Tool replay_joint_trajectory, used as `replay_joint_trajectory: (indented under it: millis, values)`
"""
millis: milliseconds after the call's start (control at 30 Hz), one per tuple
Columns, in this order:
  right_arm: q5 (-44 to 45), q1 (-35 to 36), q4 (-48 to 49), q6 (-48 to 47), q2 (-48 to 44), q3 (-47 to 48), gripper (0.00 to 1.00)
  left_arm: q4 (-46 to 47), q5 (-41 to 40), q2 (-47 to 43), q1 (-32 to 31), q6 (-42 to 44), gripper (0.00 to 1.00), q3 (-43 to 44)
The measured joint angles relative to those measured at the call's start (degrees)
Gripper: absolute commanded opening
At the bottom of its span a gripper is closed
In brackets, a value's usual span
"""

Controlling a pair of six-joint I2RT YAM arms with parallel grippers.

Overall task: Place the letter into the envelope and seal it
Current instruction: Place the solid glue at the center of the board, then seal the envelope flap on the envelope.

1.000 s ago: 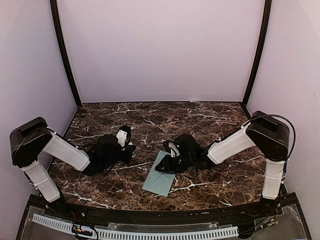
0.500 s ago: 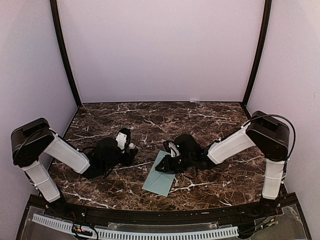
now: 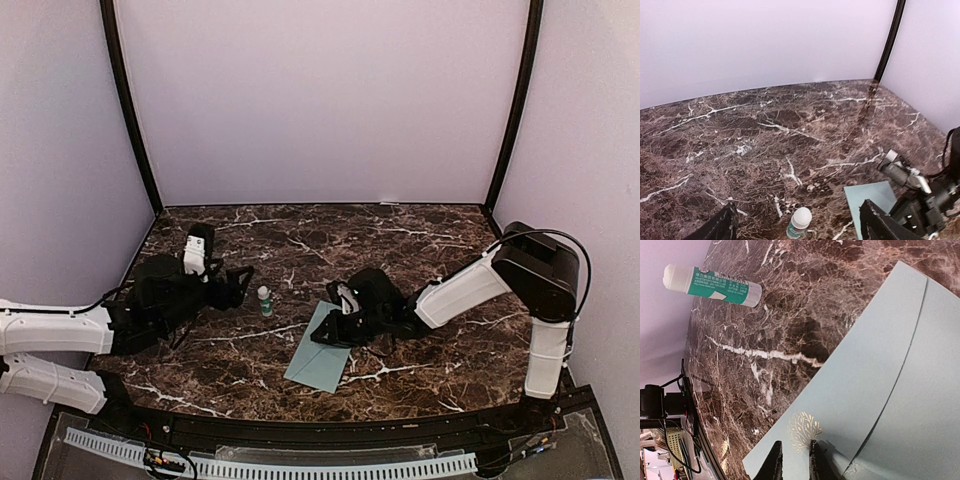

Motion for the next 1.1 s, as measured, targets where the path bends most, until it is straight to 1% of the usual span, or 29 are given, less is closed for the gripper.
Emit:
replay_joint_trajectory:
  millis: [33, 67, 100, 167, 200, 233, 267, 300, 367, 400, 467, 533, 767, 867, 900, 1033, 1100]
  values:
    - [0.00, 0.00, 0.00, 0.00, 0.00, 0.00, 0.16, -2.10, 0.39, -3.34, -0.24, -0.63, 0.68, 0.09]
    - [0.00, 0.00, -0.02, -0.02, 0.00, 0.00, 0.16, -4.46, 1.25, -6.01, -0.63, -1.55, 0.66, 0.33]
    - [0.00, 0.00, -0.02, -0.02, 0.00, 0.00, 0.15, -6.16, 2.03, -7.54, -1.01, -2.08, 0.59, 0.66]
    - [0.07, 0.00, -0.04, -0.02, 0.00, 0.00, 0.13, -10.23, 5.29, -9.62, -2.62, -3.21, 0.51, 1.51]
    - [0.13, 0.00, -0.09, -0.04, 0.00, 0.00, 0.12, -11.13, 7.06, -9.66, -3.39, -4.07, 0.48, 1.64]
    - [0.22, 0.00, -0.11, -0.04, 0.00, 0.00, 0.11, -12.04, 8.72, -9.25, -4.37, -4.70, 0.43, 1.68]
    - [0.31, 0.00, -0.15, -0.02, 0.00, 0.00, 0.10, -12.61, 10.97, -8.39, -5.33, -5.16, 0.40, 1.66]
    - [0.39, 0.00, -0.15, 0.02, 0.00, 0.00, 0.08, -12.98, 13.11, -6.86, -6.36, -5.53, 0.35, 1.68]
    - [0.50, 0.00, -0.09, 0.02, 0.00, -0.02, 0.04, -13.00, 15.98, -3.65, -7.76, -5.95, 0.28, 1.68]
    - [0.68, 0.00, -0.09, 0.15, 0.00, -0.04, 0.03, -12.83, 17.57, -1.73, -8.31, -5.99, 0.27, 1.68]
    - [1.11, 0.00, -0.04, 0.31, -0.02, -0.13, 0.02, -12.28, 20.50, 2.29, -9.11, -5.77, 0.18, 1.68]
    - [1.49, 0.00, -0.07, 0.26, 0.00, -0.15, 0.02, -11.21, 22.99, 5.79, -9.70, -5.38, 0.15, 1.68]
    - [1.81, 0.00, -0.02, 0.44, 0.00, -0.22, 0.01, -8.15, 28.24, 17.38, -11.43, -3.37, 0.13, 3.87]
    - [1.79, 0.00, -0.02, 0.63, 0.00, -0.24, 0.01, -8.39, 29.31, 22.60, -11.80, -2.86, 0.07, 6.05]
    - [1.77, 0.00, -0.02, 0.66, 0.00, -0.24, 0.01, -8.48, 29.62, 24.09, -11.91, -2.69, 0.06, 7.06]
    - [1.75, 0.00, -0.07, 0.63, 0.00, -0.24, 0.01, -9.29, 30.16, 27.32, -12.00, -2.10, 0.05, 10.27]
    - [1.73, 0.00, -0.07, 0.63, 0.00, -0.24, 0.01, -9.70, 30.25, 27.78, -12.00, -1.99, 0.02, 10.97]
